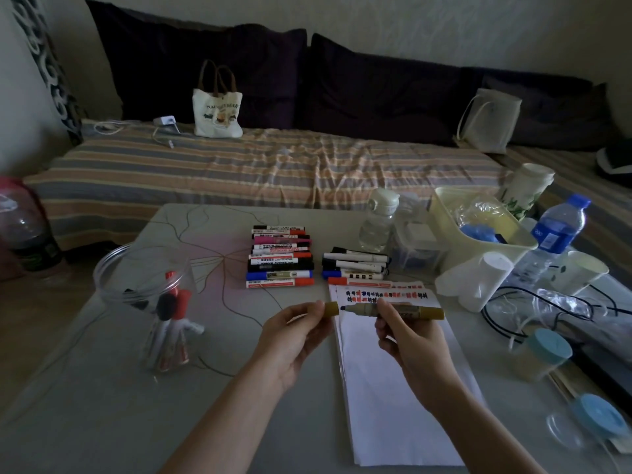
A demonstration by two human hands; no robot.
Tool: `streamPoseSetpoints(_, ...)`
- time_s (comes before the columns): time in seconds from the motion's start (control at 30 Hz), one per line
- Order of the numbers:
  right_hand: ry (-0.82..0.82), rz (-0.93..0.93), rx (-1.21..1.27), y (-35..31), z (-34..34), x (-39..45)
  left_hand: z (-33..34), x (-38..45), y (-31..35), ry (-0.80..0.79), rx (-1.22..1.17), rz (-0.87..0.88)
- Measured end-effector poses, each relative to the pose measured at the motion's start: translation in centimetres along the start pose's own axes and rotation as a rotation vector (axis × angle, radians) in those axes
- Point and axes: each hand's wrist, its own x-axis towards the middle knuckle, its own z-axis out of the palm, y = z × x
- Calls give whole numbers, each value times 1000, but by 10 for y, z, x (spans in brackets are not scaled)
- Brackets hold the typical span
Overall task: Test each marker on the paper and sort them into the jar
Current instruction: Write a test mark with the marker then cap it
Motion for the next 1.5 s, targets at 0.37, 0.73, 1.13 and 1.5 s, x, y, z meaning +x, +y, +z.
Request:
streamPoseSetpoints(0.37, -74, 106, -11, 5, -1, 2, 13, -2, -13, -51, 202, 106)
streamPoseSetpoints(0.73, -87, 368, 241, -2, -6, 12, 26, 9, -24, -48, 215, 169)
streamPoseSetpoints(1.13, 37, 315, 14, 2, -40, 31, 20, 26, -28, 33, 359, 303)
streamPoseSetpoints(1.5, -93, 374, -53, -6, -44, 33, 10, 26, -20, -99, 424, 324)
